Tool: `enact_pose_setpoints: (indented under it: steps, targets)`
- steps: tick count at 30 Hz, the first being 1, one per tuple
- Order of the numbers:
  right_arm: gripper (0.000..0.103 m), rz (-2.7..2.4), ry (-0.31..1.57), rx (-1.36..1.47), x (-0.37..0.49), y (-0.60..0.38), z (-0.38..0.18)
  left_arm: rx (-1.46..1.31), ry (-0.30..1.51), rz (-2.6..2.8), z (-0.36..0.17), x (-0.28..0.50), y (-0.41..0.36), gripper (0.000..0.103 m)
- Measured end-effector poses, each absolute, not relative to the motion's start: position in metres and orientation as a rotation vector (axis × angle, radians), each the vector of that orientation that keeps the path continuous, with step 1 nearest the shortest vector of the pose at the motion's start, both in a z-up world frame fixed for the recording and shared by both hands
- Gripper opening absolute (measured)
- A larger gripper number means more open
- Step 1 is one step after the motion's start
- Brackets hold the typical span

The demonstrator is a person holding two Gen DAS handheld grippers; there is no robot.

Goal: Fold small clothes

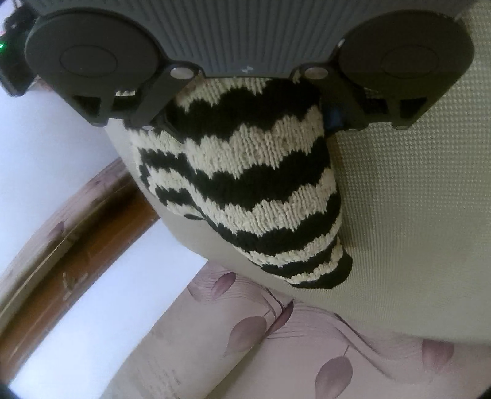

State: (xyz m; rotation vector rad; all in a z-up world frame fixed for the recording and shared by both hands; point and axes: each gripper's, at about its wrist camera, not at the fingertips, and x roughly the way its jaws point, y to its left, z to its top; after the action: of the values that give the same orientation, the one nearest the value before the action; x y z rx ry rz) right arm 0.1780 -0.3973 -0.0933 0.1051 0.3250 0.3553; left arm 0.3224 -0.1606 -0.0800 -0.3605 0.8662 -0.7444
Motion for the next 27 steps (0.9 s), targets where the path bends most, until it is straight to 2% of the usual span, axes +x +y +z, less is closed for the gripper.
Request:
enact_pose_setpoints:
  steps: [6,10,12,14,16,24,26,27]
  targets:
    - [0.002,0.368,0.301,0.152,0.174,-0.401,-0.092,-0.353,0.811,-0.744,-0.085,0.311,-0.157,0.079]
    - [0.009,0.377,0.261,0.279,0.169,-0.414,-0.091,-0.346,0.801,-0.744,-0.086,0.307,-0.157,0.079]
    - [0.021,0.357,0.257,0.338,0.171,-0.422,-0.088,-0.346,0.797,-0.743,-0.086,0.306,-0.158,0.079]
    - [0.064,0.326,0.266,0.373,0.176,-0.428,-0.087,-0.342,0.791,-0.741,-0.087,0.304,-0.159,0.079]
    - [0.083,0.319,0.276,0.386,0.183,-0.432,-0.084,-0.333,0.785,-0.738,-0.086,0.304,-0.162,0.080]
    - [0.083,0.377,0.490,0.438,0.241,-0.437,-0.088,-0.296,0.757,-0.717,-0.085,0.295,-0.174,0.083]
    - [0.077,0.426,0.498,0.491,0.248,-0.439,-0.093,-0.285,0.753,-0.710,-0.085,0.294,-0.176,0.083]
    - [0.077,0.441,0.498,0.501,0.252,-0.438,-0.095,-0.279,0.750,-0.707,-0.085,0.294,-0.177,0.083]
